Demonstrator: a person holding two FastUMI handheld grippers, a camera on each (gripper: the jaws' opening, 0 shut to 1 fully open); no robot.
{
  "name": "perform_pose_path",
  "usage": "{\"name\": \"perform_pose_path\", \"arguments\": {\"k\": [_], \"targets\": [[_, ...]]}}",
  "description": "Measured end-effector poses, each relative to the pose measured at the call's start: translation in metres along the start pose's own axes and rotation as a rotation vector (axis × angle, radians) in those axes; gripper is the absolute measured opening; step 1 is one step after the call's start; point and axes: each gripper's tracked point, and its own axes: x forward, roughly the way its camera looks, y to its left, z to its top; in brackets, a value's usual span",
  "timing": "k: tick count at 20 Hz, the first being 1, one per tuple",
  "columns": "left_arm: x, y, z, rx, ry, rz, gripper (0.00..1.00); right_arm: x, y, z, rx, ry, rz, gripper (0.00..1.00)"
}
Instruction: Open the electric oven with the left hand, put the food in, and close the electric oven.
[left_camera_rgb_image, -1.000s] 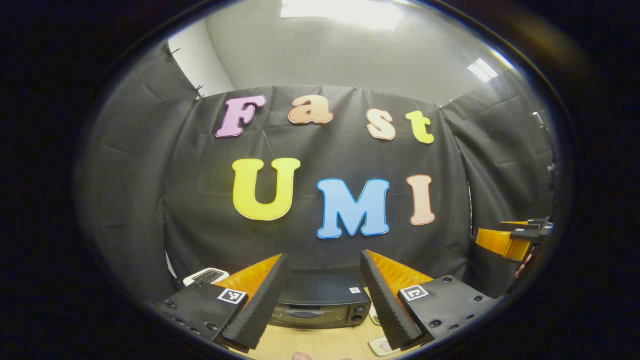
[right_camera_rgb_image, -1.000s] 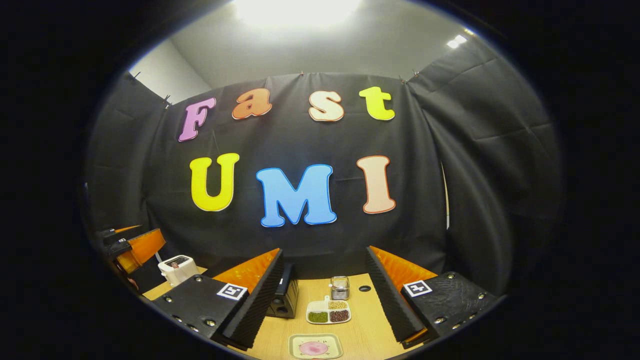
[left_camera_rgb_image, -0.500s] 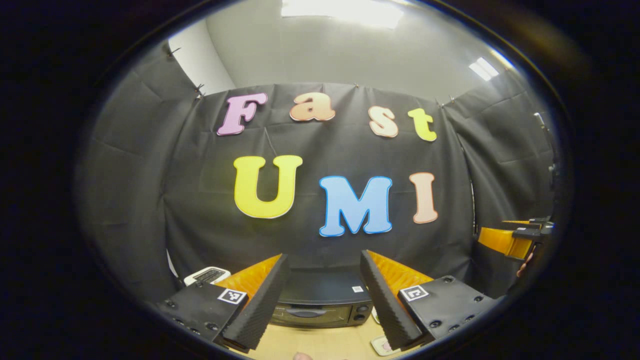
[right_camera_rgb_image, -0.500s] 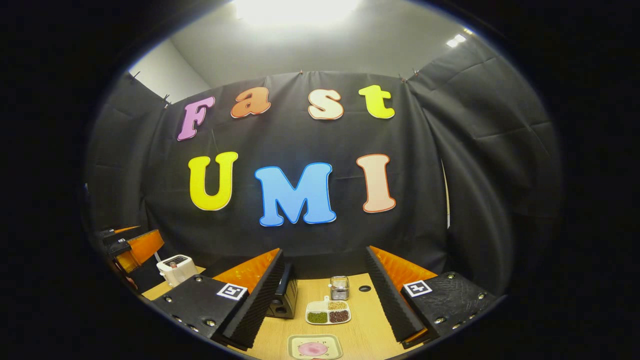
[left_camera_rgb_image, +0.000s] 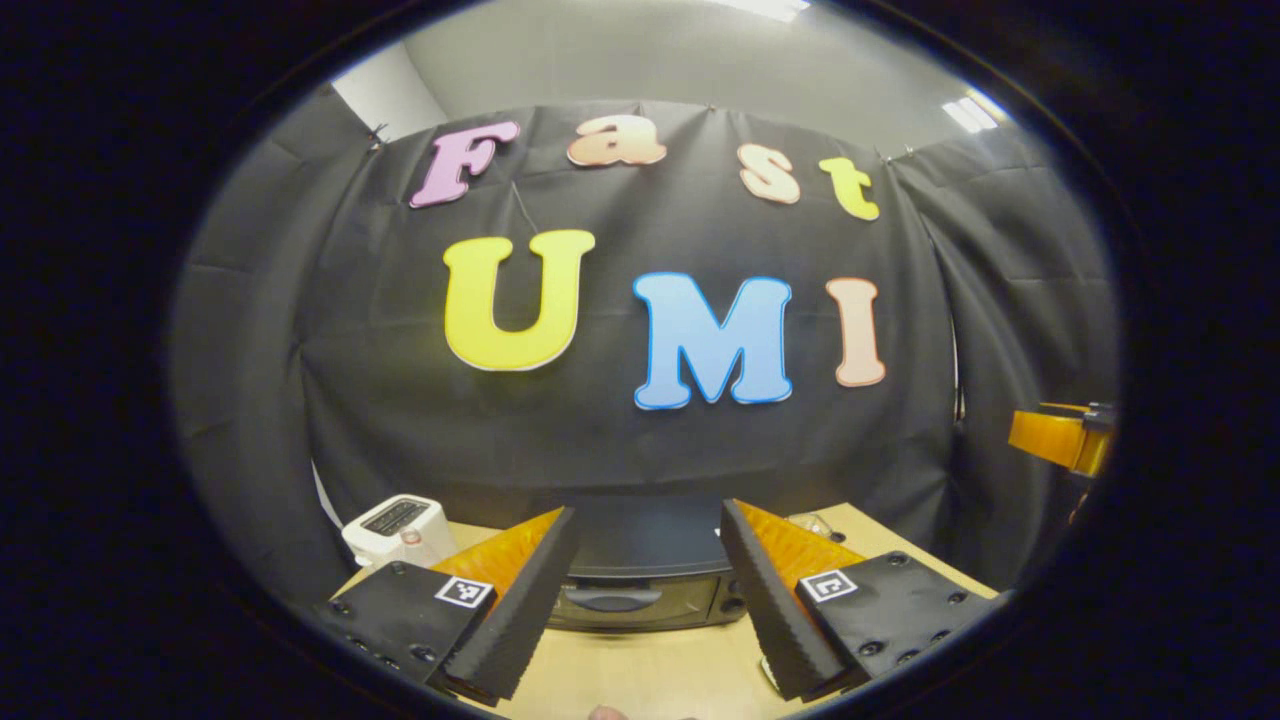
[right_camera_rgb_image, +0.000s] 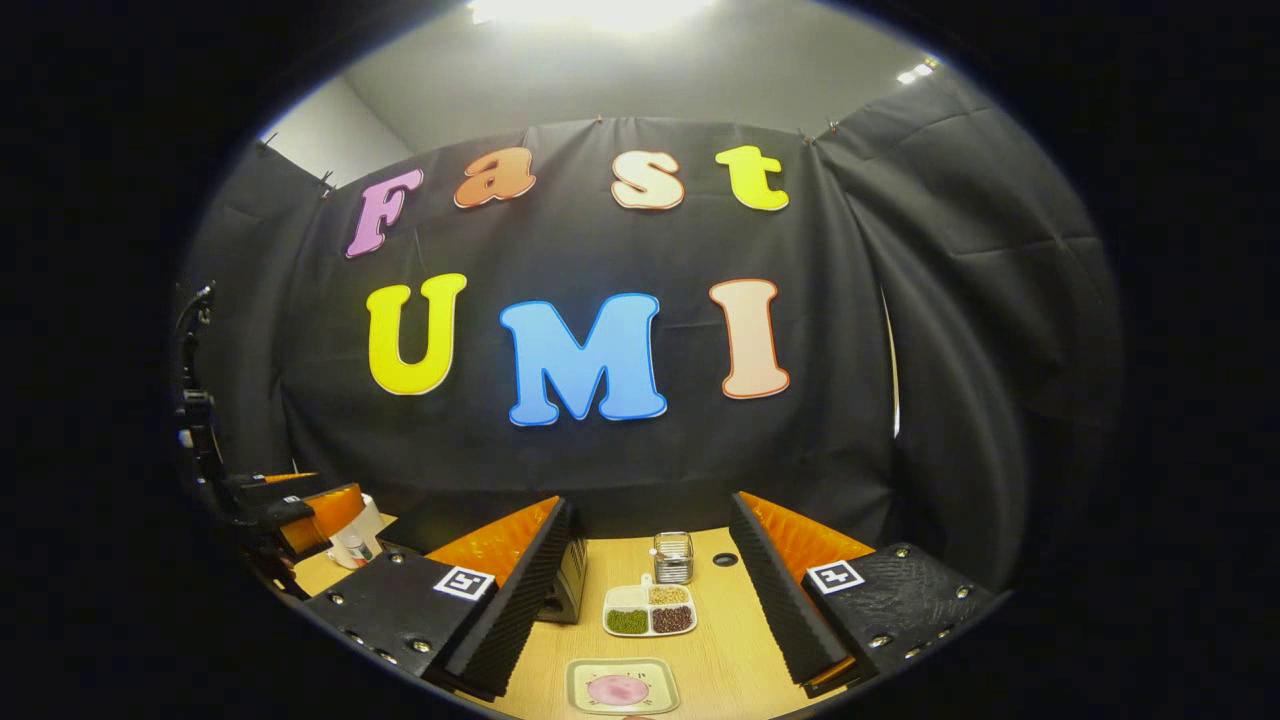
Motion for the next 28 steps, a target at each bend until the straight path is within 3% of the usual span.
{"name": "perform_pose_path", "arguments": {"k": [2,4,6,14,15,16,20,26,28], "targets": [[0.024,0.004,-0.026,-0.011,0.066,-0.013,1.00,0.004,-0.002,-0.008,-0.003,0.019,-0.006,0.98],[0.049,0.009,-0.054,-0.014,0.133,-0.016,0.92,0.008,-0.003,-0.016,-0.007,0.037,-0.012,0.98],[0.075,0.015,-0.078,-0.019,0.191,-0.019,1.00,0.012,-0.004,-0.022,-0.009,0.055,-0.017,0.98],[0.140,0.037,-0.160,0.000,0.343,0.008,1.00,0.023,-0.011,-0.037,-0.063,0.091,-0.031,0.98],[0.144,0.038,-0.169,-0.011,0.364,0.008,0.96,0.024,-0.011,-0.037,-0.064,0.093,-0.034,0.98],[0.150,0.039,-0.175,-0.016,0.374,0.015,0.92,0.024,-0.013,-0.039,-0.063,0.095,-0.039,0.98],[0.157,0.046,-0.178,0.000,0.368,0.044,1.00,0.025,-0.016,-0.040,-0.058,0.098,-0.056,0.98],[0.152,0.046,-0.183,-0.005,0.362,0.046,0.97,0.025,-0.009,-0.041,-0.048,0.100,-0.050,0.98],[0.145,0.045,-0.186,-0.009,0.363,0.043,1.00,0.025,-0.006,-0.040,-0.054,0.093,-0.041,0.98]]}}
